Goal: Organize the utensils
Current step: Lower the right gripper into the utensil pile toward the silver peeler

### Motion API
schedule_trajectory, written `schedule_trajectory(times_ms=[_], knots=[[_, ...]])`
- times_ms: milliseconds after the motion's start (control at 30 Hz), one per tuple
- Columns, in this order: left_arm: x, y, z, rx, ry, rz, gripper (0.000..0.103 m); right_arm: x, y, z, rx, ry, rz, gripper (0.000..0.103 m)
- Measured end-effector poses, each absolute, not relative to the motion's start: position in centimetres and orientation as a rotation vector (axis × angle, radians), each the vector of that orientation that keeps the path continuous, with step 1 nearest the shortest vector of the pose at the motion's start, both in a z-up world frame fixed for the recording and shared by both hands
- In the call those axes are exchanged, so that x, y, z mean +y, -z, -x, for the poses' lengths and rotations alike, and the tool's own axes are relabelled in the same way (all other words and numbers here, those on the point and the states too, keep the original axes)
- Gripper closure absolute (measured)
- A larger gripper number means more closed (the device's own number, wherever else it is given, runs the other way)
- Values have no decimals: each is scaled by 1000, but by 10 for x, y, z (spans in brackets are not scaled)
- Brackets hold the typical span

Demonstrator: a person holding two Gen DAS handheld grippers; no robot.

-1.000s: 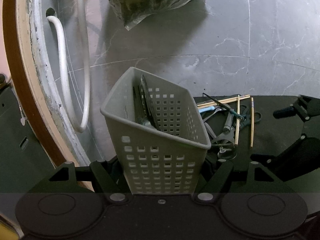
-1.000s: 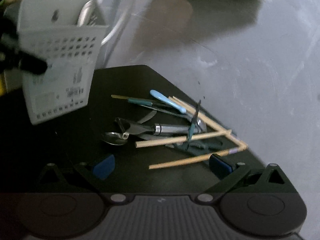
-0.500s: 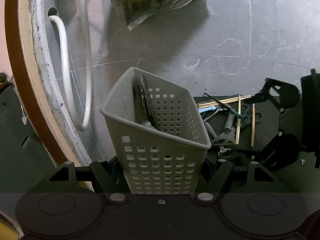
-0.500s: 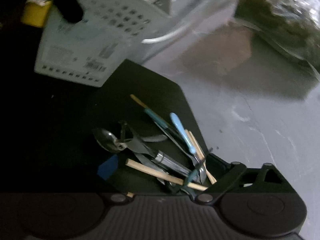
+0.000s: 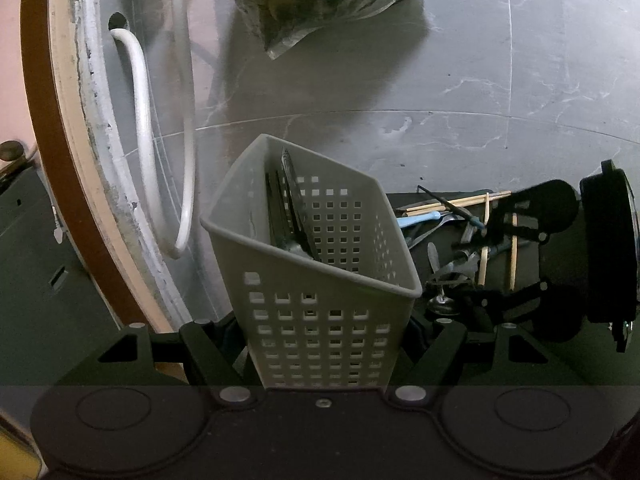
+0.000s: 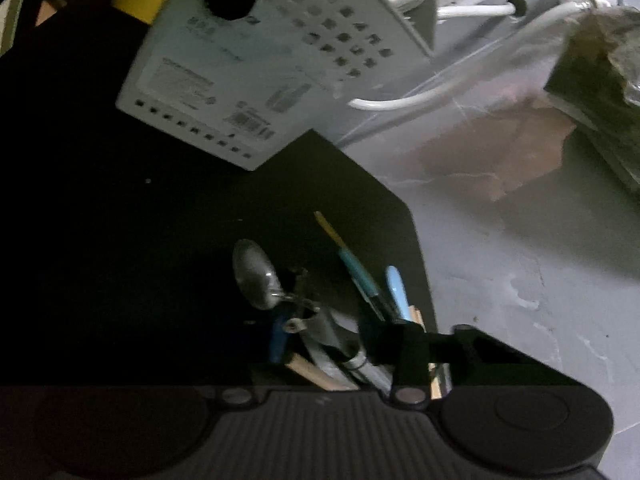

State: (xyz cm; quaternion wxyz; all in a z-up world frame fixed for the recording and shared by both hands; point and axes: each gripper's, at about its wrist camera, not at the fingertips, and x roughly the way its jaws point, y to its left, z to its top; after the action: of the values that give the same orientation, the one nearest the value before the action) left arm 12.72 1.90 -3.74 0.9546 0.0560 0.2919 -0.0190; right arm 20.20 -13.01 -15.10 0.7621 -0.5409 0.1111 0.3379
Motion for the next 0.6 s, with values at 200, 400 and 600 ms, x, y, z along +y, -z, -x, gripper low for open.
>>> schedule_trajectory(times_ms=[200, 400, 600], knots=[[19, 38, -128, 593, 37, -113, 27, -131, 157, -200, 234, -724, 1180, 71], [19, 38, -128, 593, 37, -112, 27, -131, 156, -198, 235, -723, 1189, 79], [19, 38, -128, 593, 37, -112, 27, -132, 157, -198, 189, -686, 1215, 48]])
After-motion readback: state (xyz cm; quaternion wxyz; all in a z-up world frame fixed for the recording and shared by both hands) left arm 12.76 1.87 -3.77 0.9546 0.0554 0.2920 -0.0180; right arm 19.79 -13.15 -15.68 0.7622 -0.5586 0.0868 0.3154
